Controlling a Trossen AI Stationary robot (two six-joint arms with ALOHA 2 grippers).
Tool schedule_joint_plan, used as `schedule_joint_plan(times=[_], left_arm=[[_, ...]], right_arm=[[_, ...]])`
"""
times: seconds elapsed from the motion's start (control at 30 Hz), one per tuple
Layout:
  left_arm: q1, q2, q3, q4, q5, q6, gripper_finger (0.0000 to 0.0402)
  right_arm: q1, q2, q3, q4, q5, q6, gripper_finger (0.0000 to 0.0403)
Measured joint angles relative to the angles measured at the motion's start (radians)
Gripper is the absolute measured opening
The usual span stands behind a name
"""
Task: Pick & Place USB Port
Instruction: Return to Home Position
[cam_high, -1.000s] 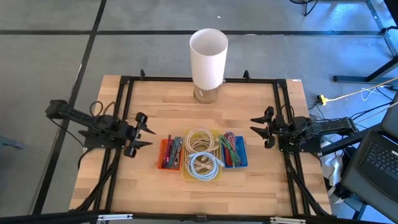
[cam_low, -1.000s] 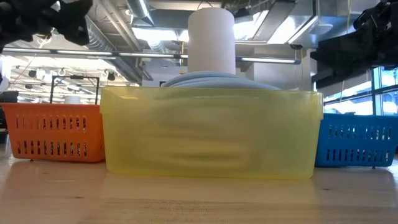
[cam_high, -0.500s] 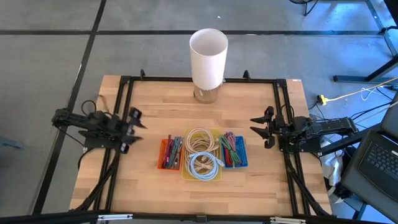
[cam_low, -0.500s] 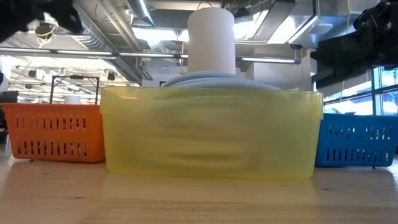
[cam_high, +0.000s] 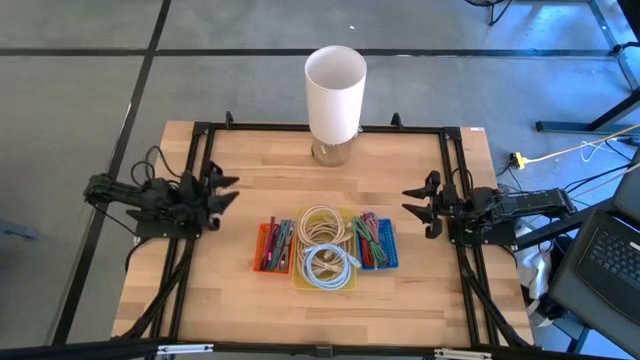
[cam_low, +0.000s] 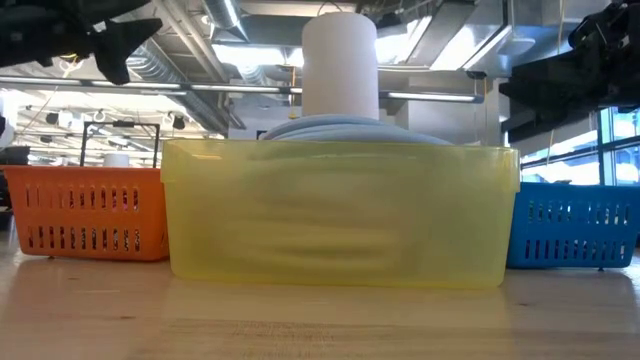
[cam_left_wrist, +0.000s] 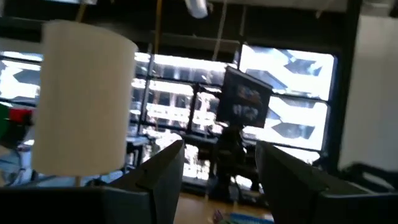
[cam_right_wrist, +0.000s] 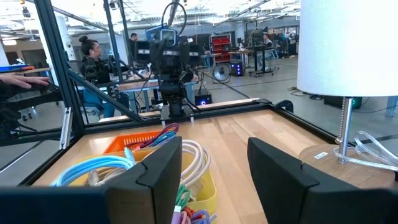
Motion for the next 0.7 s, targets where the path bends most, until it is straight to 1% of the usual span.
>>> schedule_joint_plan(times=[0.1,0.2,0.3,0.37,0.43,0.5,0.7], left_arm=[[0.005,0.0,0.0,-0.067,0.102,0.021,0.0191],[0.03,0.0,0.0,-0.113,0.236,0.087,0.0191],[0.086,0.0,0.0,-0.174,0.393,0.125,0.0191],[0.138,0.0,0.0,-0.213,0.458,0.155,0.0191],[0.191,0.0,0.0,-0.25,0.475,0.18,0.0191],[0.227,0.0,0.0,-0.273,0.47,0.18,0.0191],[0.272,0.0,0.0,-0.279,0.382,0.184,0.0191]], right_arm=[[0.0,0.0,0.0,0.0,0.0,0.0,0.0184],[0.0,0.0,0.0,0.0,0.0,0.0,0.0184],[0.0,0.0,0.0,0.0,0.0,0.0,0.0184],[0.0,0.0,0.0,0.0,0.0,0.0,0.0184],[0.0,0.0,0.0,0.0,0.0,0.0,0.0184],[0.0,0.0,0.0,0.0,0.0,0.0,0.0184],[0.0,0.0,0.0,0.0,0.0,0.0,0.0184]])
